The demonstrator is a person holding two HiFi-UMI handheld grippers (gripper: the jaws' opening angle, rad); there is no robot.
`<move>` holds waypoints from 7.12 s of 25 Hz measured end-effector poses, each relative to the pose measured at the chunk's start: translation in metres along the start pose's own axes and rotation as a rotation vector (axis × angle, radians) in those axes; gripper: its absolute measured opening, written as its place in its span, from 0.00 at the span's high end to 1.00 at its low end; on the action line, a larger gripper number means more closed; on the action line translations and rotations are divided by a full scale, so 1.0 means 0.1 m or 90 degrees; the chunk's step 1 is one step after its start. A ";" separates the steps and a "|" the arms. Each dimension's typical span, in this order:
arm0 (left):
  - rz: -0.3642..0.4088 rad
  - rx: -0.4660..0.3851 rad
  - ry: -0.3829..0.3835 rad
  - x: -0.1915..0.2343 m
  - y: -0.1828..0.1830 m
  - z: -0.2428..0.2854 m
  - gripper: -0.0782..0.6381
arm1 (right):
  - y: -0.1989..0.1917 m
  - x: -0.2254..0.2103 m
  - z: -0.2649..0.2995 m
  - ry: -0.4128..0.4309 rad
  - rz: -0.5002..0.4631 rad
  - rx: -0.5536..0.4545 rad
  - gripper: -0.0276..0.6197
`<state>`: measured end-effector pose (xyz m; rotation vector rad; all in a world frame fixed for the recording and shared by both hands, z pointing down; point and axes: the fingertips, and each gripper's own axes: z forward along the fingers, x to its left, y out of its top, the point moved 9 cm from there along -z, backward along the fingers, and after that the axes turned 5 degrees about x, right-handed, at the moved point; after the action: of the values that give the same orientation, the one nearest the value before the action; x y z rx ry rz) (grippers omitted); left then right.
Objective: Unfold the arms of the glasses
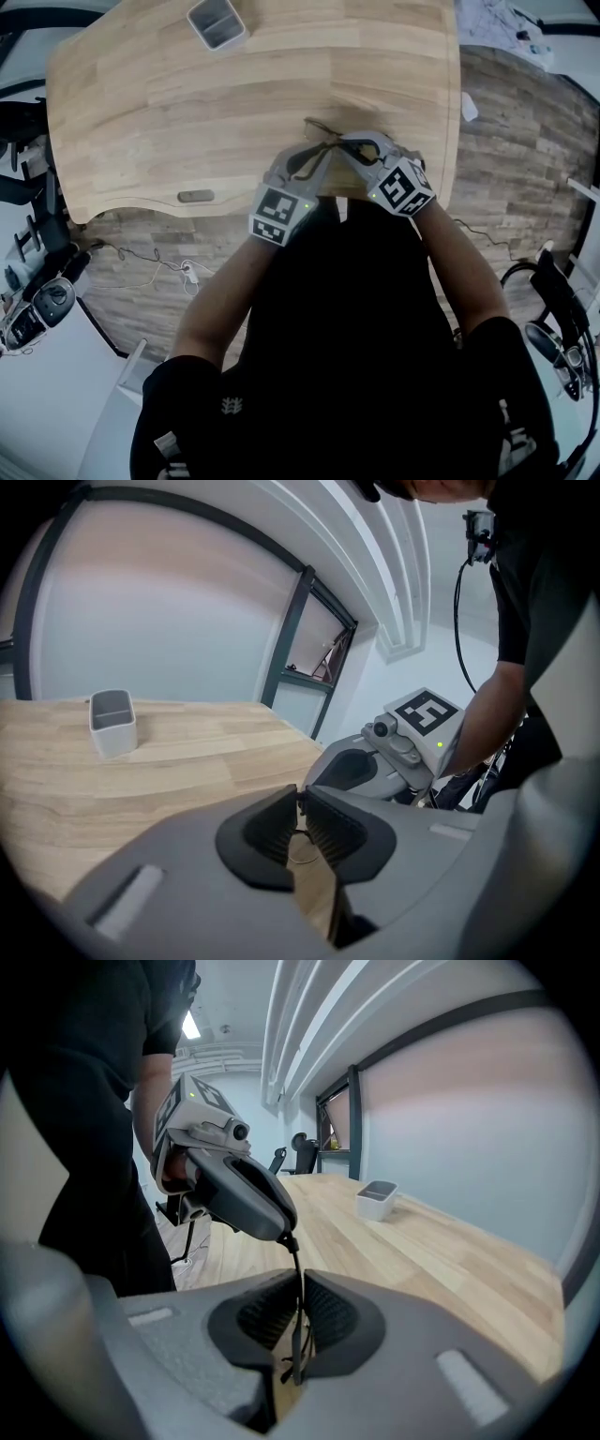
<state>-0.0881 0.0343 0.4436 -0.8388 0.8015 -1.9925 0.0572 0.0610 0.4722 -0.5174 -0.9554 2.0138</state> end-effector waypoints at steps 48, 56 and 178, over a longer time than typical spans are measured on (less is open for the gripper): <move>0.166 0.042 -0.244 -0.95 0.43 0.50 0.82 | -0.67 0.17 -0.71 -0.122 0.142 0.071 0.90; 0.169 -0.065 -0.251 -0.87 0.77 0.37 0.76 | -0.73 0.10 -0.73 -0.124 0.157 0.069 0.90; 0.212 0.063 -0.004 0.35 -0.27 -0.04 0.82 | 0.27 0.13 -0.48 -0.182 0.213 -0.032 0.91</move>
<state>-0.1185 0.0181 0.4712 -0.6094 0.7776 -1.7175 0.0669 0.0830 0.4204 -0.4451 -1.1538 2.4167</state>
